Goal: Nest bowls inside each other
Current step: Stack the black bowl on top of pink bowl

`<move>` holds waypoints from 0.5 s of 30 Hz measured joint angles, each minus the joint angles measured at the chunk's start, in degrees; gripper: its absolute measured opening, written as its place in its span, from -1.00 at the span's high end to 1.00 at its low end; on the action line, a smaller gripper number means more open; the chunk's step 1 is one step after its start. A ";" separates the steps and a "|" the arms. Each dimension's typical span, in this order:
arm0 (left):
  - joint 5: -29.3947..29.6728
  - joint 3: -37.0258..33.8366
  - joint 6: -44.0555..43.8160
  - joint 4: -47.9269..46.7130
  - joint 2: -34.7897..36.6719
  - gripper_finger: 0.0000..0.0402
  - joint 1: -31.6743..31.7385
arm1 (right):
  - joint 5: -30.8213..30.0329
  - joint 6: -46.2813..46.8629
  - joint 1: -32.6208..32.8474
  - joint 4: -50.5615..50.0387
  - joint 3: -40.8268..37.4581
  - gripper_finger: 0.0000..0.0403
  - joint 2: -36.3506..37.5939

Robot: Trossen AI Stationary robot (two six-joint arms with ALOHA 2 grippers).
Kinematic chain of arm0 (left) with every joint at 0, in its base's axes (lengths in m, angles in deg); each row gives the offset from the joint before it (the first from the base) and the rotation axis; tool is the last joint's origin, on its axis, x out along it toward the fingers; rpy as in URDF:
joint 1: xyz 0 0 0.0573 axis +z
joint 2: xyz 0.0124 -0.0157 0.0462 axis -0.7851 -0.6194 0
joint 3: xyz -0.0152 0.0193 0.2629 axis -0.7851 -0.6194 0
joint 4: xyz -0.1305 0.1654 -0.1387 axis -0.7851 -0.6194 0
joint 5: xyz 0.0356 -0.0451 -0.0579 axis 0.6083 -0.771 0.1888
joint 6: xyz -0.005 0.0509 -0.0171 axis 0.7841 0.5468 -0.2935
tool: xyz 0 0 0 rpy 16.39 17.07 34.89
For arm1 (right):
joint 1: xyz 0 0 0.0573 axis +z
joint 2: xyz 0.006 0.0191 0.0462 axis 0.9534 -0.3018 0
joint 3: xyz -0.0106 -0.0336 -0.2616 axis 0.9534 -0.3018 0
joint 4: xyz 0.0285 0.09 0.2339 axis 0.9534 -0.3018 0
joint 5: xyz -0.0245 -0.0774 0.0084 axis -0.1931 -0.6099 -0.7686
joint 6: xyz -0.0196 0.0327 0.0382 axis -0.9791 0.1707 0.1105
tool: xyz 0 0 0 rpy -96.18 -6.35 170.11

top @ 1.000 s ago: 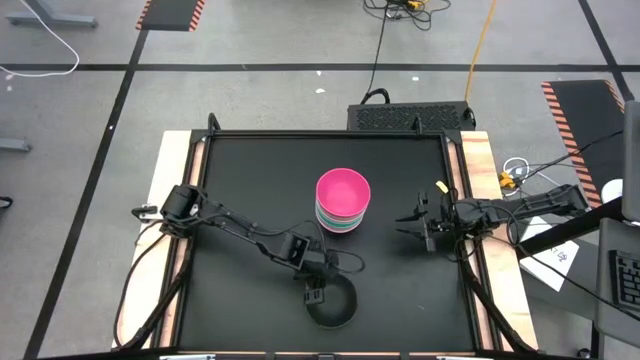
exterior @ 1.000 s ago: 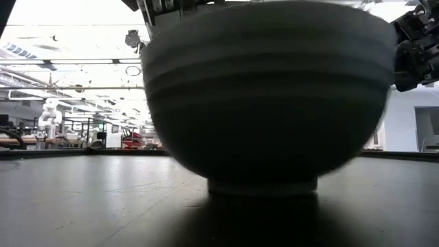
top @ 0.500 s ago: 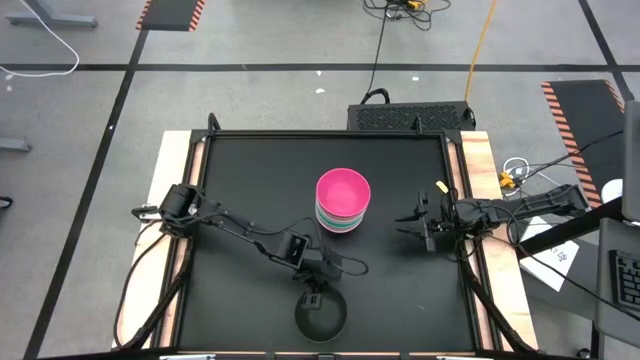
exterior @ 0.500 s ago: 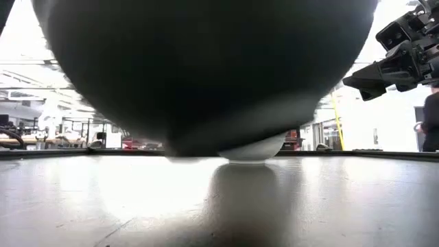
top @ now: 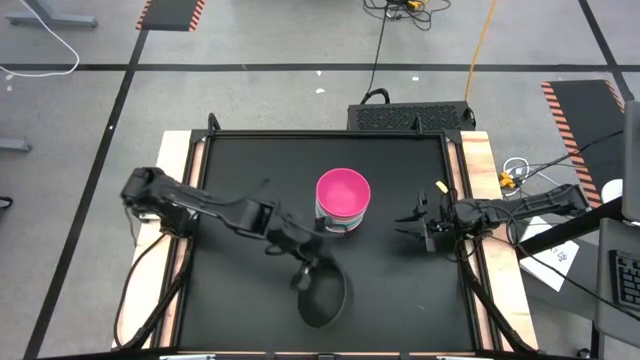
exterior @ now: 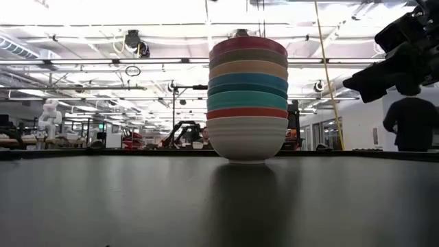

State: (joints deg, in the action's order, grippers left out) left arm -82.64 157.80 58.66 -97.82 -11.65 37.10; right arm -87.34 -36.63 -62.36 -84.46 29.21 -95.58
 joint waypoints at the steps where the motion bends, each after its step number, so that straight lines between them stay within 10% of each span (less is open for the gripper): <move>1: 0.03 0.00 0.74 0.31 1.04 0.98 0.29 | 0.02 0.00 -0.01 0.00 0.01 0.45 -0.05; 15: 5.67 -0.07 4.81 -7.52 6.77 0.98 2.87 | 0.02 0.14 -0.01 -0.02 0.00 0.45 -0.52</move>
State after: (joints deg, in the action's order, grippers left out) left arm -76.97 157.73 63.47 -105.34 -4.88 39.97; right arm -87.32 -36.49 -62.37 -84.48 29.21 -96.09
